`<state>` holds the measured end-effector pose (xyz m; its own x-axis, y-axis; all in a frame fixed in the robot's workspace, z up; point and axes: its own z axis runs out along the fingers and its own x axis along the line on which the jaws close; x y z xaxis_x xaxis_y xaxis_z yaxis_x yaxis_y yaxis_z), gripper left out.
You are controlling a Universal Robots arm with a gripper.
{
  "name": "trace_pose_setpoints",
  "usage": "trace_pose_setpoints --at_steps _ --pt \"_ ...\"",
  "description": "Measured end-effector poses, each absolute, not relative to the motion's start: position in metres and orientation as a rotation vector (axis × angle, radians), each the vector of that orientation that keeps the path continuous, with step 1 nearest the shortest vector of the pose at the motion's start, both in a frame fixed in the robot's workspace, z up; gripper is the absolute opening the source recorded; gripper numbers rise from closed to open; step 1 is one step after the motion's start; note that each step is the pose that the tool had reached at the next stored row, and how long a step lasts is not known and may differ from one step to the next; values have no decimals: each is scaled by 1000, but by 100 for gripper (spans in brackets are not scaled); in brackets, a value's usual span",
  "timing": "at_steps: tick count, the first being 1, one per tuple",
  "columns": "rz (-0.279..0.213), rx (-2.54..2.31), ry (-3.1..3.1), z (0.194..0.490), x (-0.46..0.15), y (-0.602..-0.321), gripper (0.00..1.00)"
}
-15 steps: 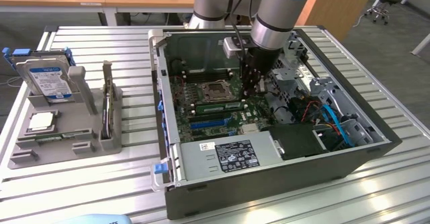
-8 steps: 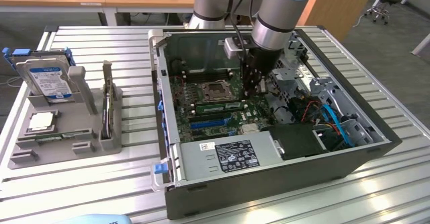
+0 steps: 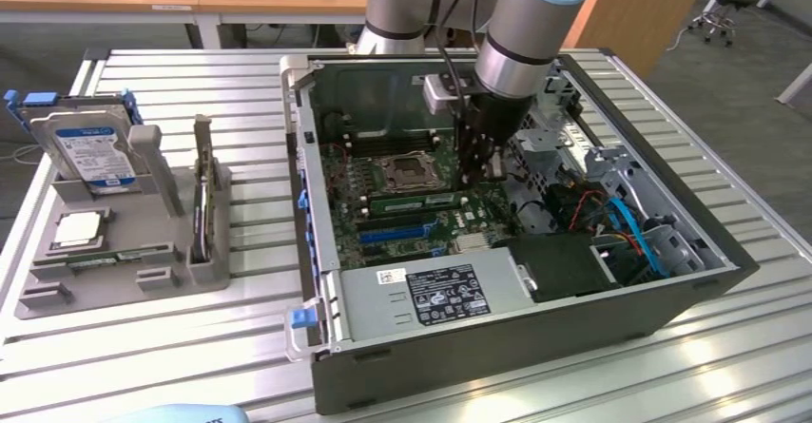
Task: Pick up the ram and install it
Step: 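Press down the ram until it locks into place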
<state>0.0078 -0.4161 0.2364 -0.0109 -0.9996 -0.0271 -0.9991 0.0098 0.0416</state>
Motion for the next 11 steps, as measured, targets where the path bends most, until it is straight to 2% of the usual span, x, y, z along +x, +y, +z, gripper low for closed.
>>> trace_pose_setpoints --at_steps 11 --pt "-76 2202 -2225 231 8 -416 10"
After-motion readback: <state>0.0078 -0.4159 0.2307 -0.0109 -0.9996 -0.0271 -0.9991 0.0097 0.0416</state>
